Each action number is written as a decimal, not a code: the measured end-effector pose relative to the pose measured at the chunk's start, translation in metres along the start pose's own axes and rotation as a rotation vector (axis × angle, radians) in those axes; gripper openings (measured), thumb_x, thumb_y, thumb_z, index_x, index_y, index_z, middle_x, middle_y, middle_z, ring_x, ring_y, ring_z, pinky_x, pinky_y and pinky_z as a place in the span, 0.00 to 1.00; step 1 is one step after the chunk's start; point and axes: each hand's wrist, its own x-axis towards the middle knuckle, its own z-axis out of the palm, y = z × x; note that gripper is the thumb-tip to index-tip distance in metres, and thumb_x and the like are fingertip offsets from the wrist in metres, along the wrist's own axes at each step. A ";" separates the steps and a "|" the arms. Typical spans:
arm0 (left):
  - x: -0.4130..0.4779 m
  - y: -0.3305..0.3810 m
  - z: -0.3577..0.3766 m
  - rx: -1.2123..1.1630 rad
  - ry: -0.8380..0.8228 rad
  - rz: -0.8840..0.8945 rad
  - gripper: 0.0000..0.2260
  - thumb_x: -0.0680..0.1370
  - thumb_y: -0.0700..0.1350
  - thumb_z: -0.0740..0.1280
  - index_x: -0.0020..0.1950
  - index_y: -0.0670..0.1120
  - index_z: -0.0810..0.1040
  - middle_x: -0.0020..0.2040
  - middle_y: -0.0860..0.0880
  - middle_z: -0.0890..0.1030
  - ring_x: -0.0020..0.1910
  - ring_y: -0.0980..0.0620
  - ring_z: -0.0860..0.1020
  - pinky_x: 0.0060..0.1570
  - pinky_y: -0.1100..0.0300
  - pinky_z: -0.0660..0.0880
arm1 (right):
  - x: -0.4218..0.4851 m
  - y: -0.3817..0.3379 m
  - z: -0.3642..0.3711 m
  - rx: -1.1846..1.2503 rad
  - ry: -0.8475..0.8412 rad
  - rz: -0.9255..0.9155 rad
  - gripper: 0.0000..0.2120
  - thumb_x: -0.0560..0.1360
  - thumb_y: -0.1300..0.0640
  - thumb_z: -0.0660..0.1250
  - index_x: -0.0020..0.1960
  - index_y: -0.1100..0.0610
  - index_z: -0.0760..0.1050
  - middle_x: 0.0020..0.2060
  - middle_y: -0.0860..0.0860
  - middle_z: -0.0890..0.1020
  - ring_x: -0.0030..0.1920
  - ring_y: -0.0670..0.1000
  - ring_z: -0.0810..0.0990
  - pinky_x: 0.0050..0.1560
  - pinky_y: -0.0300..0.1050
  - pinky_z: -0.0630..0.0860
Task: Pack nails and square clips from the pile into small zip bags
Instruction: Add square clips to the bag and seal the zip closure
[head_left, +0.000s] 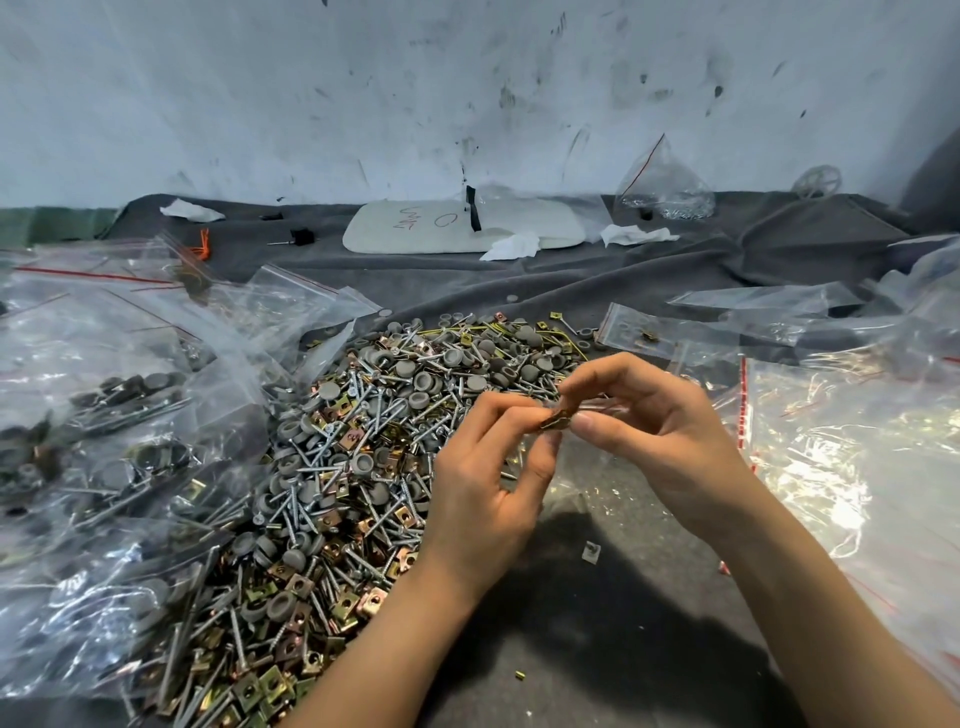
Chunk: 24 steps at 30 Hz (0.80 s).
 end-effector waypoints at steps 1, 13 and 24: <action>0.000 0.000 0.000 -0.002 0.005 -0.005 0.08 0.78 0.42 0.63 0.48 0.39 0.80 0.46 0.47 0.78 0.46 0.56 0.77 0.47 0.66 0.73 | 0.000 -0.001 0.000 -0.016 -0.006 0.010 0.09 0.70 0.62 0.70 0.50 0.53 0.80 0.45 0.50 0.84 0.48 0.48 0.82 0.49 0.37 0.77; 0.001 -0.001 -0.001 0.006 -0.009 -0.009 0.08 0.77 0.43 0.64 0.46 0.40 0.80 0.45 0.48 0.77 0.44 0.56 0.77 0.44 0.60 0.76 | -0.001 0.003 -0.001 -0.381 -0.025 -0.077 0.04 0.73 0.56 0.69 0.47 0.53 0.79 0.43 0.48 0.81 0.49 0.53 0.79 0.53 0.53 0.75; 0.001 -0.001 -0.001 0.057 -0.042 0.023 0.06 0.76 0.41 0.67 0.46 0.39 0.81 0.47 0.46 0.77 0.48 0.55 0.77 0.50 0.69 0.72 | 0.000 0.001 -0.015 -0.381 0.106 -0.130 0.04 0.72 0.59 0.68 0.46 0.56 0.78 0.42 0.51 0.80 0.47 0.55 0.79 0.51 0.53 0.77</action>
